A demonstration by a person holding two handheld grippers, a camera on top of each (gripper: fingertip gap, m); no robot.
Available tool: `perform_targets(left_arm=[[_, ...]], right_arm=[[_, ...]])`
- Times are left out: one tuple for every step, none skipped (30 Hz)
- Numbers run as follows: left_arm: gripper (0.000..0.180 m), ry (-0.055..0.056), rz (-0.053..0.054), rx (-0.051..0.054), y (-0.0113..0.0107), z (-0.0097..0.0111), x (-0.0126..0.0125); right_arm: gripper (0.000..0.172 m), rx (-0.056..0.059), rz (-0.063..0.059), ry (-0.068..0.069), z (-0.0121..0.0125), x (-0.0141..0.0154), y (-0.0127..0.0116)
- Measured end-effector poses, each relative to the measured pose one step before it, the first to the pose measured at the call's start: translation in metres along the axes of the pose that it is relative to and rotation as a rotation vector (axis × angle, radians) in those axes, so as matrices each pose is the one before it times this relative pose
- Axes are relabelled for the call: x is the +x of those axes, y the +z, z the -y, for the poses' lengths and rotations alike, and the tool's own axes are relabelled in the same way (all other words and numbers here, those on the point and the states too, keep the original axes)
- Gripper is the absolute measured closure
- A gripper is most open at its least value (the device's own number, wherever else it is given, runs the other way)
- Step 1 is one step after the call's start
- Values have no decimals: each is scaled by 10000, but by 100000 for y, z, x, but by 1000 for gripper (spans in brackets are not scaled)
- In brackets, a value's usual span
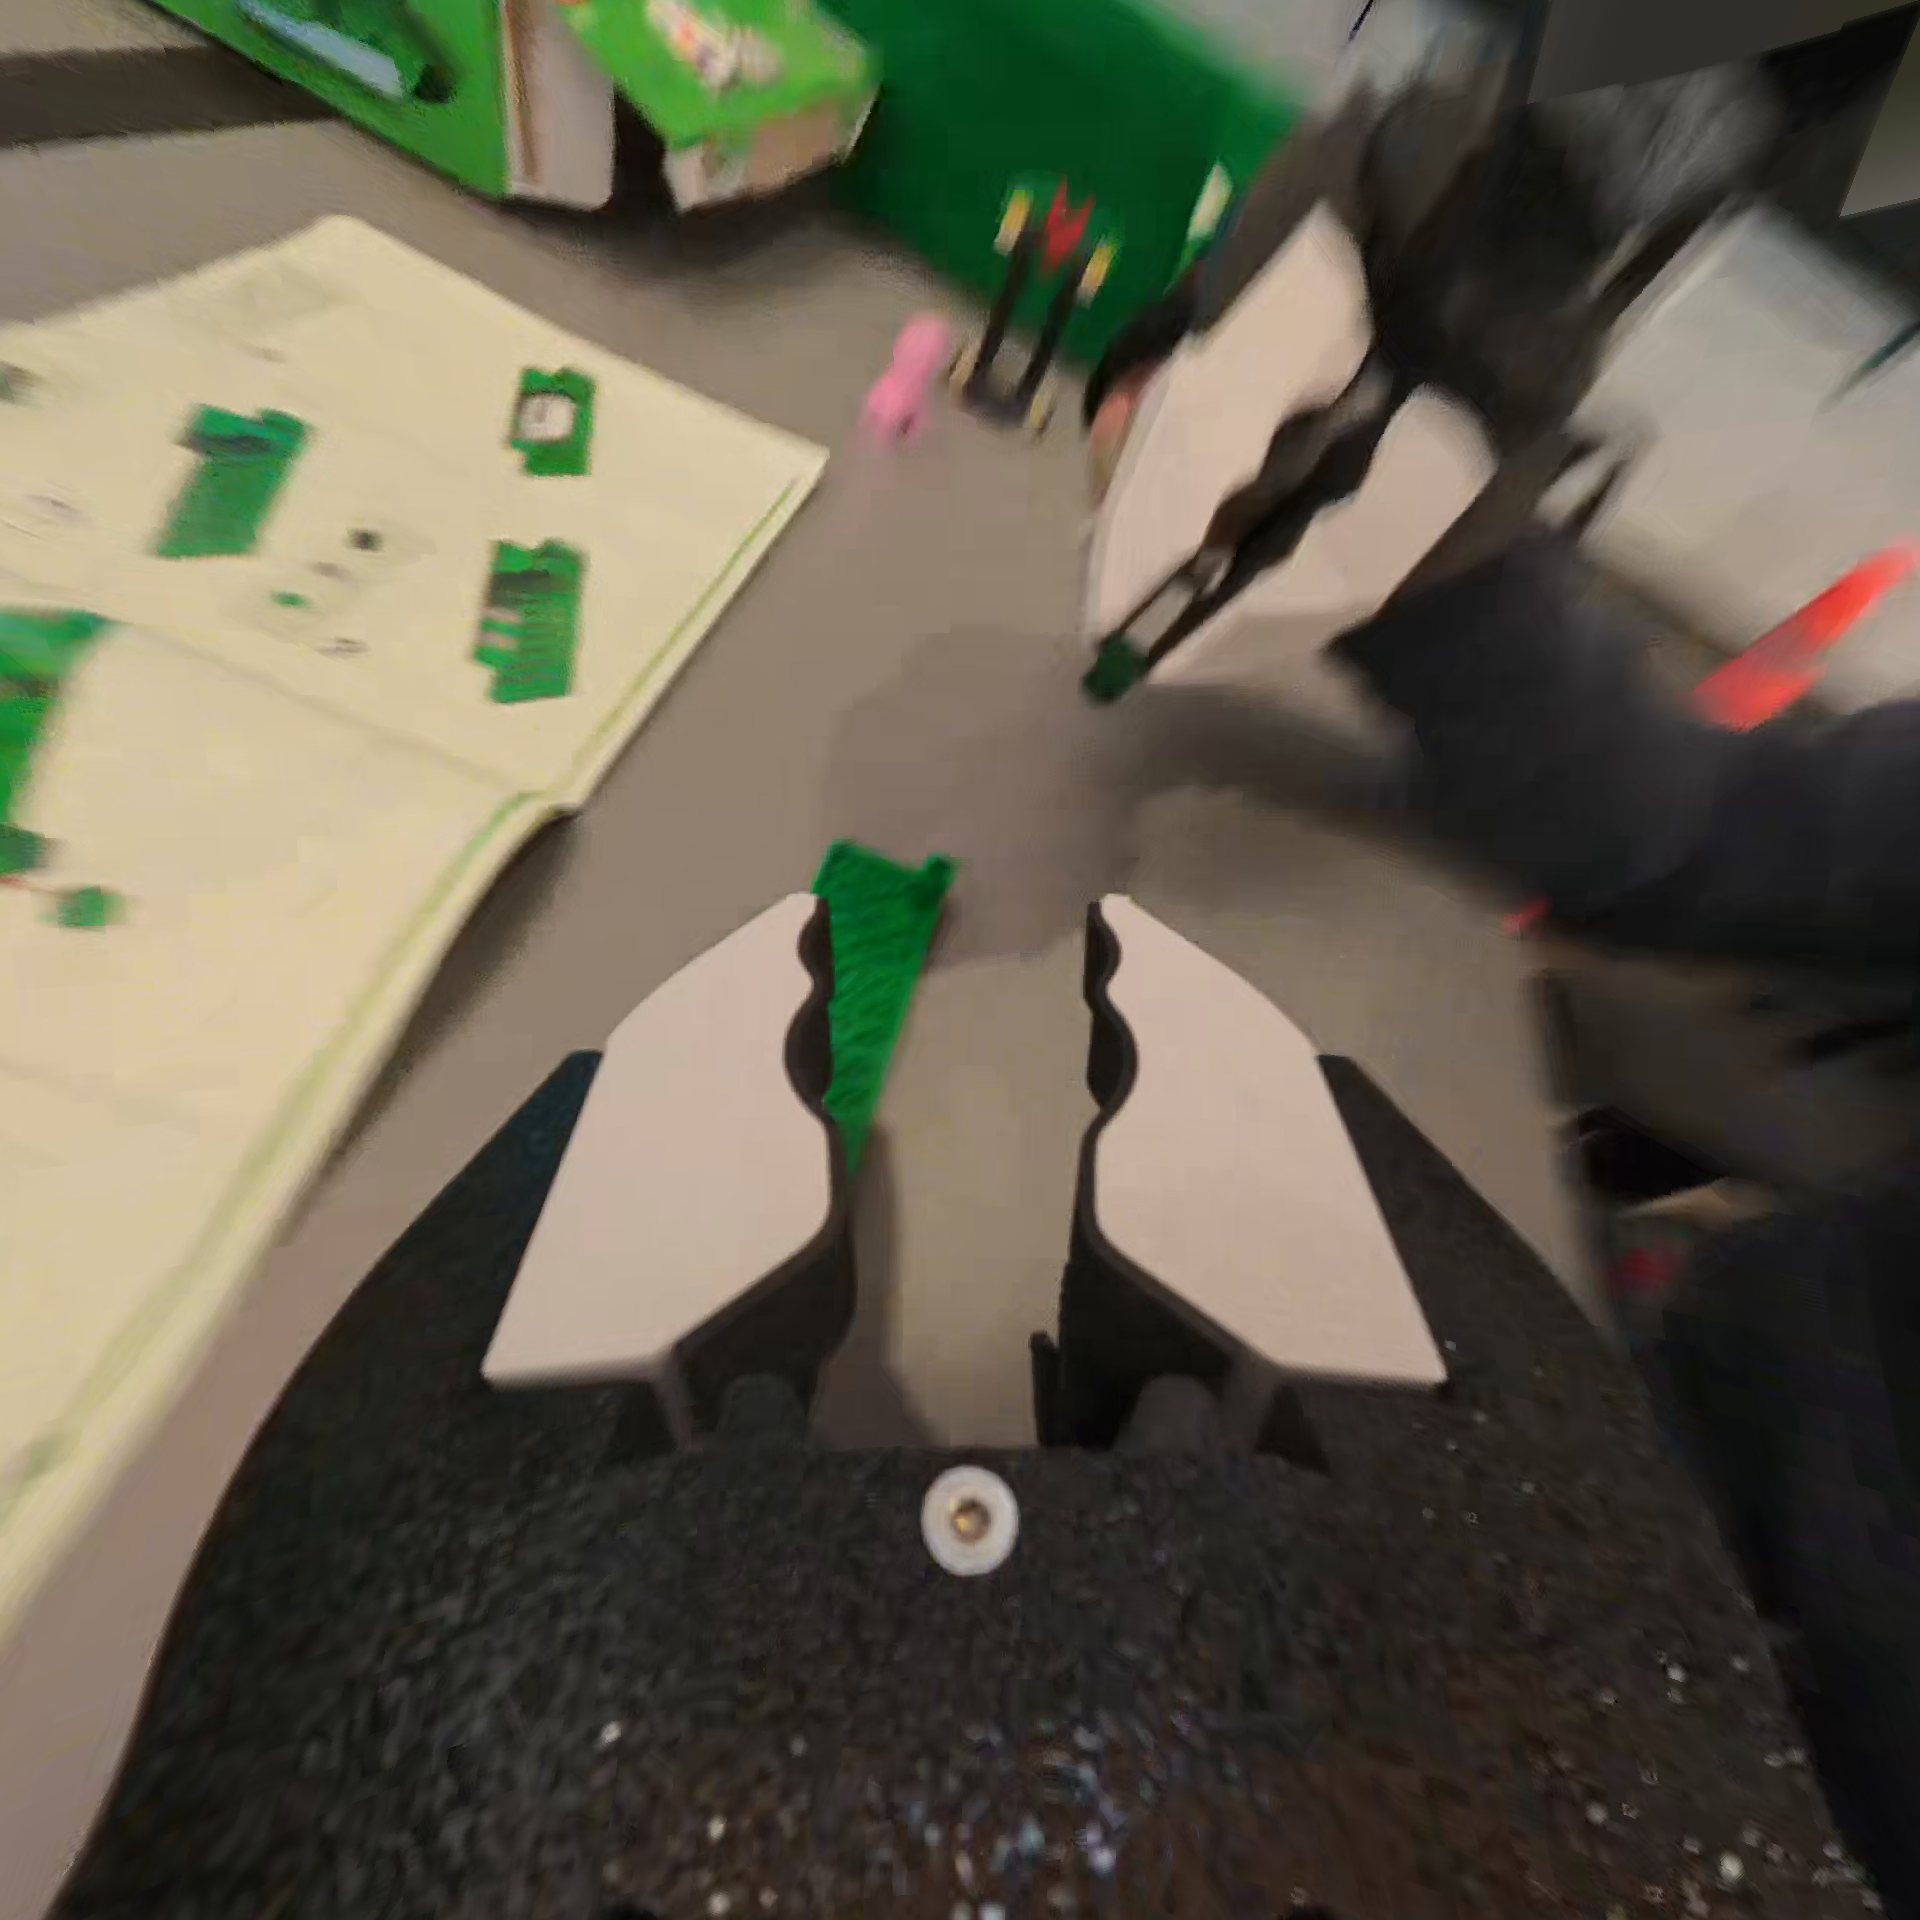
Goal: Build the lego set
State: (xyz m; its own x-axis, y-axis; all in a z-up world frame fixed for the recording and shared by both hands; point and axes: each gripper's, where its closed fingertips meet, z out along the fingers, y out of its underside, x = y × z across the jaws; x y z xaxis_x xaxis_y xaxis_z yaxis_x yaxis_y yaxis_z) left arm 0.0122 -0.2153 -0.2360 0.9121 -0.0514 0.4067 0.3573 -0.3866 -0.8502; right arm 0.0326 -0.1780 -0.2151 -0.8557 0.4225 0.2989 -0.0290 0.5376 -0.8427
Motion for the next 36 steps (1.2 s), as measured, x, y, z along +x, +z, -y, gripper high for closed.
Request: perform_targets(left_arm=[[130,1150,787,-770,-141,-662,-599],[127,912,378,-618,70,-529,-161],[124,713,168,-553,230,-488,-19],[124,592,97,-550,313,-551,-57],[124,508,40,-609,403,-702,-73],[124,370,21,-625,455,-762,-129],[123,254,-48,-539,455,-669,-79],[123,207,-99,-339,412,-400,-10],[123,176,-69,-135,347,-101,-51],[123,148,-91,-84,291,16,-36],[123,122,-72,-135,261,-41,-92],[125,73,-71,-37,176,120,-122],[125,48,-108,-33,121,117,-101],[126,19,-137,-99,101,7,-44],[128,8,-171,-100,73,13,49],[130,10,-151,-88,74,26,72],[132,20,-81,-73,59,49,38],[135,78,-55,-62,44,52,94],[137,85,-47,-49,40,69,152],[140,58,37,-34,41,78,77],[143,55,139,-20,22,78,-54],[145,55,126,-13,10,51,-57],[148,65,48,-22,-14,15,5],[148,43,-30,-35,-24,-26,24],[148,-88,-92,-58,-18,-71,9],[148,-245,-120,-71,8,-73,-9],[148,-350,-124,-48,-33,-21,-37],[148,-366,-128,-66,-63,8,-14],[148,-292,-142,-101,-66,-23,22],[148,-179,-169,-107,-77,-3,90],[148,-39,-94,-80,-84,47,20],[148,65,12,-121,-97,0,-82],[148,140,82,-125,-112,1,-143],[148,180,82,-81,-131,83,-106],[148,182,87,-82,-128,89,-88],[148,158,140,-117,-102,44,-165]], right_arm=[[165,-184,-68,22,-180,76,113],[165,-14,-60,9,51,62,85],[165,6,-11,55,86,19,68],[165,-5,24,60,17,0,66],[165,-1,28,29,-24,-26,64],[165,-39,21,23,-102,-29,62],[165,-106,29,23,-205,-38,69],[165,-110,19,14,-189,-33,71],[165,-90,23,28,-133,-5,76],[165,-79,47,42,-104,-41,91],[165,-76,47,47,-85,-45,94],[165,-70,47,39,-84,-32,109],[165,-80,40,42,-84,-25,120],[165,-105,30,37,-130,-4,117],[165,-138,28,34,-195,13,136],[165,-180,33,61,-252,22,147],[164,-225,15,91,-271,74,163],[164,-228,7,127,-241,129,153],[164,-186,99,150,-173,52,157],[164,-143,170,181,-103,-4,140],[164,-112,92,185,-74,99,117],[165,-113,161,60,-108,-47,106],[165,-149,147,-15,-148,-84,119],[165,-230,142,-18,-239,-70,145],[165,-266,222,-14,-247,-196,127],[165,-199,184,-35,-101,-165,105],[165,-203,98,-50,-66,-48,103],[165,-271,106,-45,-146,-43,122],[164,-293,28,-52,-193,86,130],[164,-242,32,-67,-156,113,134],[165,-218,171,-13,-136,-29,129],[165,-149,144,-5,-21,35,92],[165,-140,136,-45,-2,51,69],[165,-126,187,-34,37,-28,38],[165,-53,144,-48,165,3,32],[165,-63,142,-33,186,-26,32]])
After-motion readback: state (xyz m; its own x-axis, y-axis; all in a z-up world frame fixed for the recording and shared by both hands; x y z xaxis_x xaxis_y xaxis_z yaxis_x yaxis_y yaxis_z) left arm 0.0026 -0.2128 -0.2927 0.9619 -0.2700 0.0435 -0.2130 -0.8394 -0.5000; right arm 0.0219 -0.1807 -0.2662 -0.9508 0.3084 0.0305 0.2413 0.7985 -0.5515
